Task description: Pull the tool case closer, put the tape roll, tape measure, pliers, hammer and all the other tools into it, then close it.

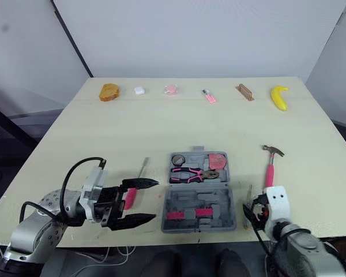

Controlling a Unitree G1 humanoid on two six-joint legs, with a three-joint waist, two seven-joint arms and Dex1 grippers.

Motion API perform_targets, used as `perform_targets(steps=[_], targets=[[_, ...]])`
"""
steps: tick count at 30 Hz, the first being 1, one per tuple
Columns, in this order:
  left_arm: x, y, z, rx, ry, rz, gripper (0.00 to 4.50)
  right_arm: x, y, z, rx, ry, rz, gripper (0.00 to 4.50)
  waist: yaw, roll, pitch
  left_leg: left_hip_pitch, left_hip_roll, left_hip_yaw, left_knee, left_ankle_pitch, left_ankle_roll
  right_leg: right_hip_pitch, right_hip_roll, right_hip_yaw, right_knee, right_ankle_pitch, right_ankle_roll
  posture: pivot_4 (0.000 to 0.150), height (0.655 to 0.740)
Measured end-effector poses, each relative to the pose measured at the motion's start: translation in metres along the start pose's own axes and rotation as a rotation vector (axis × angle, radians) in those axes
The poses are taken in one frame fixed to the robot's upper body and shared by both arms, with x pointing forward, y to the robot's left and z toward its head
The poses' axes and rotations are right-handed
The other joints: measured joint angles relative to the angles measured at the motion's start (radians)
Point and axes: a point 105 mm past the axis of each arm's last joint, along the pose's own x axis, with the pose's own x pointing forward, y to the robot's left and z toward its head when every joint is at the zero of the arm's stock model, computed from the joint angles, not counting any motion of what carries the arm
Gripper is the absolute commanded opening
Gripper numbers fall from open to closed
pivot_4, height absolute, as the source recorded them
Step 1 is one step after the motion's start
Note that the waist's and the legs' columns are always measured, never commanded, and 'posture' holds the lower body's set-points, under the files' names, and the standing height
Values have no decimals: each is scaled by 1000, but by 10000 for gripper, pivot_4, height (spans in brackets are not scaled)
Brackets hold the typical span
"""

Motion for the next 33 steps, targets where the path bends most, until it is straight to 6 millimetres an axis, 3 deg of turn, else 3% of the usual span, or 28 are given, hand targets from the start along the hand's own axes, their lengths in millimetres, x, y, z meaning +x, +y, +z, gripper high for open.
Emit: perform_targets(steps=[2, 6, 10, 14, 18, 23, 28, 31, 33], targets=[[-3, -1, 1, -2, -9, -19, 45000, -12, 7, 12, -88, 11, 127, 44387, -1, 0, 0, 0, 0, 0, 0, 0, 0, 0, 0, 0, 0, 0, 0, 1500, 7400], [-6, -3, 4, -52, -22, -80, 45000, -44, 17, 54, -508, 60, 469, 44387, -2, 0, 0, 1, 1, 0, 1, 0, 0, 2, 1, -1, -1, 0, 0, 1500, 7400], [-5, -5, 3, -76, -29, -98, 45000, -50, 9, 57, -837, 201, 699, 44387, -1, 0, 1, 1, 2, 1, 2, 0, 0, 3, 2, -2, -1, 0, 0, 1500, 7400], [-5, -6, 2, -82, -36, -101, 45000, -27, -6, 72, -1189, 252, 856, 44387, -7, -1, 1, 3, 5, 2, 3, 0, 0, 3, 2, -1, -1, 0, 0, 1500, 7400], [-6, -10, -1, -97, -38, -102, 45000, 1, -1, 76, -1377, 259, 980, 44387, -8, -1, 3, 2, 6, 3, 2, 0, 0, 1, 2, 0, 0, 0, 0, 1500, 7400], [-11, -14, -6, -119, -36, -85, 45000, 25, 4, 59, -1531, 322, 1120, 44387, 3, 0, 3, 0, 6, 2, 3, 0, 0, 0, 0, -1, 0, 0, -1, 1500, 7400], [-17, -17, -8, -116, -35, -53, 45000, 44, -10, 35, -1619, 393, 1210, 44387, -1, 0, 3, 1, 5, 4, 3, 0, 0, 0, -1, -1, 0, 0, 0, 1500, 7400], [-16, -19, -7, -105, -38, -57, 45000, 49, -15, 30, -1639, 410, 1229, 37159, -2, 0, 4, 1, 6, 4, 3, 0, 0, 0, -1, -1, 0, 0, -1, 1500, 7400], [-16, -20, -8, -104, -39, -46, 45000, 55, -17, 29, -1663, 404, 1234, 26740, -4, 0, 4, 1, 6, 4, 3, 0, -1, 0, -1, 0, 0, 1, -1, 1500, 7400]])
